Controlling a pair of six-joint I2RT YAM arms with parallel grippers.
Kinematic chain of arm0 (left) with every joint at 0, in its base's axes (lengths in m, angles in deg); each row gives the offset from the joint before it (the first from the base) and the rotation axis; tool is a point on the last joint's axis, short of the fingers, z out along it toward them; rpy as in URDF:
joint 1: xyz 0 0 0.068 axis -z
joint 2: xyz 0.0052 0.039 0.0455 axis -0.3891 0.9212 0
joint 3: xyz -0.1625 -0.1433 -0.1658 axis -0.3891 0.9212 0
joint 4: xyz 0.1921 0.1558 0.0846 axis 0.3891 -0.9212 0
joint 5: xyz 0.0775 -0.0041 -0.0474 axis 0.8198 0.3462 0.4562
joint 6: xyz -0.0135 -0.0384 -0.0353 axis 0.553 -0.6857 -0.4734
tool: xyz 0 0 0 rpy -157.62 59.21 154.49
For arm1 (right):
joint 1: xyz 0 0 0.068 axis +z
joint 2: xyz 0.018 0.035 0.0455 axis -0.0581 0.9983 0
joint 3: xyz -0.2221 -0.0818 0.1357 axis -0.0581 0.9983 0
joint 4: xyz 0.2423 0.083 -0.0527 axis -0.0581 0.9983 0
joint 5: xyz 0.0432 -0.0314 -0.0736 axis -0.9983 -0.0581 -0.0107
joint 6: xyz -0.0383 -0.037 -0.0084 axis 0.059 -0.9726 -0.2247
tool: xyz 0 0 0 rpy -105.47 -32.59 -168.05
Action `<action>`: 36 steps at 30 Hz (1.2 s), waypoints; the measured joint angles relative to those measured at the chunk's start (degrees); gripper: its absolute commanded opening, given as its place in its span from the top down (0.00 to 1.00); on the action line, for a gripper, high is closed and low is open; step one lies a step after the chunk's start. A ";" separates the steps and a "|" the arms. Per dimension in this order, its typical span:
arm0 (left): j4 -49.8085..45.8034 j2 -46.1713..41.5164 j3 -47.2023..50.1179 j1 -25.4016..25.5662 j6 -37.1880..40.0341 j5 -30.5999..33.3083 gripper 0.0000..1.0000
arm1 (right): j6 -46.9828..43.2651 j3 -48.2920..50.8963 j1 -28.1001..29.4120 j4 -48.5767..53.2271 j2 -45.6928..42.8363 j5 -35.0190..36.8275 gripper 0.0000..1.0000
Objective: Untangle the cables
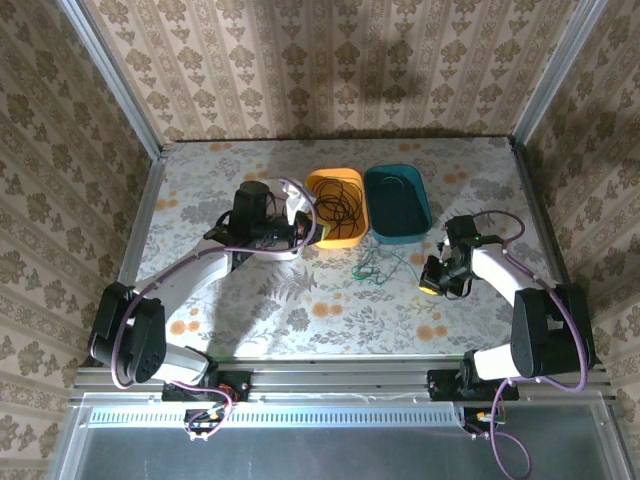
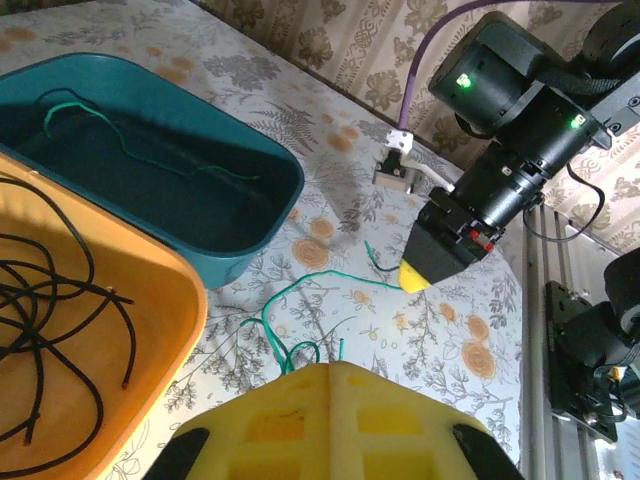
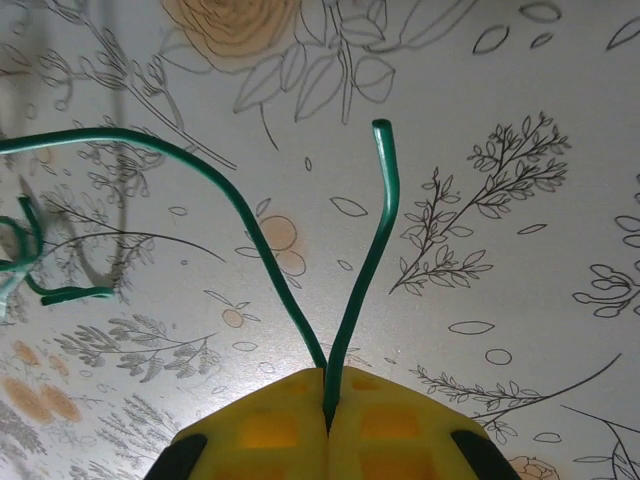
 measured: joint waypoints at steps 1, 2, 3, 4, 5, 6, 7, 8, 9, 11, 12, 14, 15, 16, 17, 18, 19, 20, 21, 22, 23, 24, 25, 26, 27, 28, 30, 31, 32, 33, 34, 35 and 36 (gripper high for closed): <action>-1.11 0.22 -0.52 0.66 1.14 0.31 1.00 | 0.17 0.00 0.00 -0.04 -0.42 0.20 1.00; -2.47 0.63 -1.22 1.64 2.58 0.87 0.97 | 0.20 0.00 0.00 -0.07 -0.61 0.22 1.00; -3.56 1.09 -1.88 2.62 3.76 1.38 0.88 | 0.22 0.00 0.00 -0.15 -0.66 0.24 1.00; -4.52 1.88 -2.56 3.89 5.29 1.99 0.79 | 0.22 0.00 0.02 -0.26 -0.66 0.22 1.00; -5.35 2.89 -3.26 5.14 6.67 2.62 0.73 | 0.22 0.00 0.09 -0.44 -0.66 0.22 1.00; -5.97 4.02 -3.85 6.21 7.87 3.32 0.70 | 0.20 0.00 0.17 -0.59 -0.66 0.22 1.00; -6.64 5.66 -4.55 7.39 9.29 4.39 0.68 | 0.22 0.00 0.24 -0.81 -0.66 0.22 1.00; -7.15 7.48 -5.22 8.55 10.75 5.55 0.68 | 0.22 0.00 0.35 -0.94 -0.66 0.22 1.00; -7.87 9.16 -5.88 9.46 12.00 6.67 0.68 | 0.22 0.00 0.39 -1.07 -0.66 0.22 1.00; -9.70 13.38 -7.96 11.19 14.27 8.61 0.71 | 0.39 0.00 0.39 -1.14 -0.66 0.22 1.00; -10.29 15.65 -9.16 11.85 14.97 9.57 0.72 | 0.46 0.00 0.39 -1.14 -0.66 0.20 1.00; -10.27 19.06 -10.45 12.72 15.69 11.58 0.72 | 0.61 -0.04 0.39 -1.14 -0.66 0.20 1.00; -10.29 20.39 -10.73 13.11 16.37 13.07 0.72 | 0.63 -0.09 0.39 -1.11 -0.66 0.20 1.00; -10.60 21.62 -11.21 13.46 17.33 14.62 0.72 | 0.61 -0.17 0.39 -1.11 -0.66 0.22 1.00; -11.19 22.64 -11.85 13.86 18.34 16.00 0.72 | 0.61 -0.35 0.39 -1.05 -0.66 0.22 1.00; -12.09 23.96 -12.87 14.58 19.67 17.75 0.73 | 0.61 -0.59 0.39 -1.07 -0.66 0.22 1.00; -12.92 25.29 -14.05 15.63 20.98 19.65 0.75 | 0.61 -0.92 0.39 -1.05 -0.66 0.22 1.00; -13.31 26.18 -14.80 16.59 21.88 21.20 0.76 | 0.61 -1.20 0.39 -1.07 -0.66 0.24 1.00; -13.55 27.02 -15.39 17.81 22.86 22.99 0.77 | 0.61 -1.46 0.39 -1.11 -0.66 0.24 1.00; -13.73 27.41 -15.54 18.82 23.45 24.35 0.77 | 0.61 -1.66 0.39 -1.14 -0.66 0.22 1.00; -13.86 27.52 -15.54 19.58 23.89 25.29 0.80 | 0.61 -1.70 0.39 -1.22 -0.66 0.22 1.00; -14.03 27.52 -15.54 20.35 24.41 26.27 0.82 | 0.61 -1.70 0.39 -1.27 -0.66 0.22 1.00; -14.10 27.52 -15.54 20.74 24.65 27.04 0.84 | 0.61 -1.70 0.39 -1.27 -0.66 0.22 1.00; -14.08 27.52 -15.54 20.92 24.74 27.71 0.85 | 0.61 -1.70 0.39 -1.27 -0.66 0.22 1.00; -14.10 27.52 -15.54 20.94 24.79 28.24 0.87 | 0.61 -1.70 0.39 -1.31 -0.66 0.22 1.00; -14.10 27.52 -15.54 20.87 24.74 28.87 0.88 | 0.61 -1.70 0.39 -1.31 -0.66 0.22 1.00; -14.01 27.56 -15.56 20.81 24.74 29.88 0.91 | 0.61 -1.70 0.39 -1.31 -0.66 0.22 1.00; -13.90 27.80 -15.67 20.79 24.72 30.27 0.93 | 0.61 -1.70 0.39 -1.31 -0.66 0.22 1.00; -13.86 28.09 -15.82 20.83 24.70 30.56 0.94 | 0.61 -1.70 0.39 -1.31 -0.66 0.22 1.00; -13.73 28.55 -15.98 20.85 24.70 30.97 0.96 | 0.61 -1.70 0.39 -1.31 -0.68 0.22 1.00; -13.68 28.92 -16.04 20.85 24.74 31.19 0.98 | 0.61 -1.70 0.39 -1.31 -0.70 0.22 1.00; -13.66 29.16 -16.04 20.85 24.65 31.47 1.00 | 0.61 -1.70 0.39 -1.31 -0.81 0.24 1.00; -13.68 29.38 -16.04 20.85 24.63 31.69 1.00 | 0.63 -1.70 0.39 -1.31 -0.98 0.28 1.00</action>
